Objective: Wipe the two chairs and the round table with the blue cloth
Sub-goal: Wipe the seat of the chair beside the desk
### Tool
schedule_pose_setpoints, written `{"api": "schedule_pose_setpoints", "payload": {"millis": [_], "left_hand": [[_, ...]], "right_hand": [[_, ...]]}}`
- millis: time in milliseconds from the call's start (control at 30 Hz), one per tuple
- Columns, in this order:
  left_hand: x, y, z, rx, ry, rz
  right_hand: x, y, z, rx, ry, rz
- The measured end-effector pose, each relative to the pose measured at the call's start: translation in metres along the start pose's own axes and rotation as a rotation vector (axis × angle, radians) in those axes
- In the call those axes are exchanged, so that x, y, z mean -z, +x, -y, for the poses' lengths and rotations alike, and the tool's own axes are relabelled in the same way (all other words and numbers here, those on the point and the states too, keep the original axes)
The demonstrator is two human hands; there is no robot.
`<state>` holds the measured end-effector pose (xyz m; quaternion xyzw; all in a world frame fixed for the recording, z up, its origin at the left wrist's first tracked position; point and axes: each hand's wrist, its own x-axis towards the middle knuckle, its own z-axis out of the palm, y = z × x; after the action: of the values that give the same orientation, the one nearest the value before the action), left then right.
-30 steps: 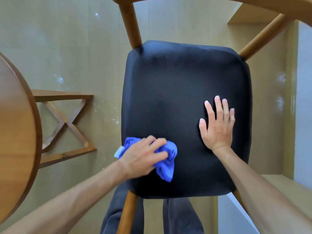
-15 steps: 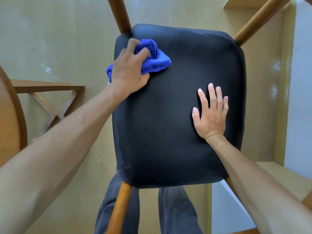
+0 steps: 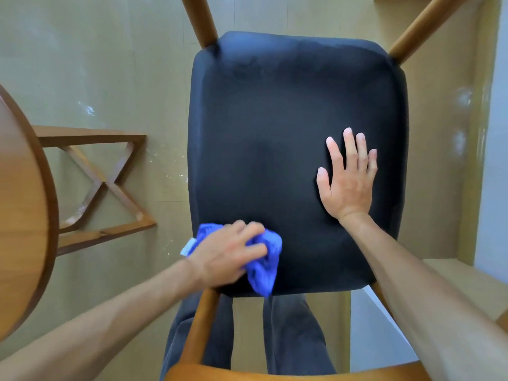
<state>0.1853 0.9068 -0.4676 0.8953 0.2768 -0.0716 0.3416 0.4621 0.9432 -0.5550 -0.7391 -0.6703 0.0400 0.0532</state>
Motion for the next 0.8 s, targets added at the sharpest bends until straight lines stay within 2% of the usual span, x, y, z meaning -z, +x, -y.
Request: {"api": "schedule_pose_setpoints", "payload": {"millis": [100,233,300,367,467,533,633,700,767,800], "left_hand": [[0.046,0.038,0.048,0.172,0.046,-0.257],[0.124,0.100,0.133,0.527,0.178,-0.527],[0.152,0.119,0.163,0.696,0.173,-0.558],[0.154,0.120,0.167,0.725,0.143,-0.544],[0.113,0.094,0.125,0.579,0.121,-0.533],[0.074,0.064,0.079,0.464,0.064,-0.466],[0.010,0.019,-0.002,0.222,-0.029,-0.198],[-0.031,0.002,-0.050,0.007,-0.061,0.050],[-0.054,0.002,-0.080,-0.154,-0.022,0.292],[-0.059,0.007,-0.083,-0.205,0.025,0.337]], "right_hand": [[-0.001,0.000,-0.001,0.003,0.007,-0.016],[-0.003,0.000,-0.001,0.005,0.007,-0.029],[-0.004,0.000,-0.001,0.006,0.013,-0.036],[-0.004,0.000,0.000,0.008,0.021,-0.041],[-0.002,0.000,0.001,0.006,0.024,-0.039],[0.000,0.000,0.002,0.004,0.020,-0.031],[0.002,0.001,0.001,-0.001,0.017,-0.023],[0.001,0.001,0.001,-0.003,0.014,-0.021],[0.001,0.000,0.000,-0.002,0.015,-0.017],[0.001,0.000,0.000,0.002,0.014,-0.017]]}}
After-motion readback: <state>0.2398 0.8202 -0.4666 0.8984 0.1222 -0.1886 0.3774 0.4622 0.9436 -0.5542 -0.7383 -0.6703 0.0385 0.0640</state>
